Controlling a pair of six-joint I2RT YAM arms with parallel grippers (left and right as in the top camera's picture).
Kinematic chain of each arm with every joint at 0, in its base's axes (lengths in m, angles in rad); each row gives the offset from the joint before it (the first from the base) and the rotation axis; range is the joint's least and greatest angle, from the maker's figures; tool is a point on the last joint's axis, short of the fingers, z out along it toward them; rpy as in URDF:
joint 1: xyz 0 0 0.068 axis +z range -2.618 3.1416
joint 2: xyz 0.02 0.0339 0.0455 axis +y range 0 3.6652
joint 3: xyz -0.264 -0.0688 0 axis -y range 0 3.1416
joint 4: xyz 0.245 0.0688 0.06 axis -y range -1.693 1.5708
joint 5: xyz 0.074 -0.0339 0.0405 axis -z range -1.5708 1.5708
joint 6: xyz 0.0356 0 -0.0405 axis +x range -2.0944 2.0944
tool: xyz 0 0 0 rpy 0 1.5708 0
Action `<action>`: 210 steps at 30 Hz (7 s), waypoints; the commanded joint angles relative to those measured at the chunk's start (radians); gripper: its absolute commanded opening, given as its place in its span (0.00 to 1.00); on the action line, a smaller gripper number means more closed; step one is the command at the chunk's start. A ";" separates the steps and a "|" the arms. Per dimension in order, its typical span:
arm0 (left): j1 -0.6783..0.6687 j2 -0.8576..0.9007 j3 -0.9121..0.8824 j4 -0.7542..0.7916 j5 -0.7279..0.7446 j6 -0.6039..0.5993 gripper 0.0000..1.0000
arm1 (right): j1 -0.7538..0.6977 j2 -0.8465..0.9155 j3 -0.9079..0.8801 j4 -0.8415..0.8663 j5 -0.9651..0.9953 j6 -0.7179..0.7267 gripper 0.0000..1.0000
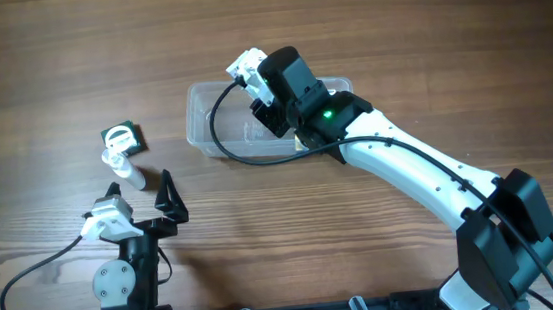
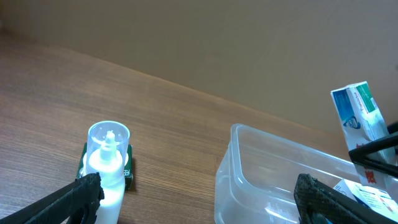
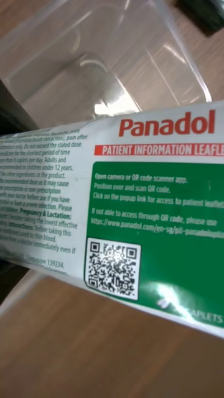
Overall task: Pack container
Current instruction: 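Carry the Panadol box left and lower it into the container, then open the right gripper and lift it back to the right, then move the left gripper over the green Zam-Buk box and grasp it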
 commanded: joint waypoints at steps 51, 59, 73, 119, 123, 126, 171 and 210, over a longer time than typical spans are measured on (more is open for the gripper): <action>0.004 -0.006 -0.003 -0.006 0.015 -0.002 1.00 | -0.019 0.155 0.016 0.037 0.002 -0.653 0.52; 0.004 -0.006 -0.003 -0.006 0.015 -0.002 1.00 | -0.022 0.155 0.016 0.065 0.028 -0.657 0.53; 0.004 -0.006 -0.003 -0.006 0.015 -0.002 1.00 | -0.021 0.155 0.016 0.071 0.029 -0.657 0.76; 0.004 -0.006 -0.003 -0.006 0.000 -0.001 1.00 | -0.576 -0.311 0.032 -0.248 0.415 0.419 1.00; 0.004 -0.006 -0.003 -0.006 0.000 -0.001 1.00 | -0.576 -0.279 0.032 -0.248 0.381 0.418 1.00; 0.003 -0.006 -0.003 -0.002 0.013 -0.006 1.00 | -0.576 -0.262 0.032 -0.248 0.378 0.417 1.00; 0.126 1.327 1.147 -0.823 0.077 0.006 1.00 | -0.597 -0.251 0.032 -0.190 0.153 0.480 1.00; 0.288 1.481 1.249 -0.624 0.111 -0.087 0.99 | -0.863 -0.136 0.032 -0.271 -0.217 0.576 1.00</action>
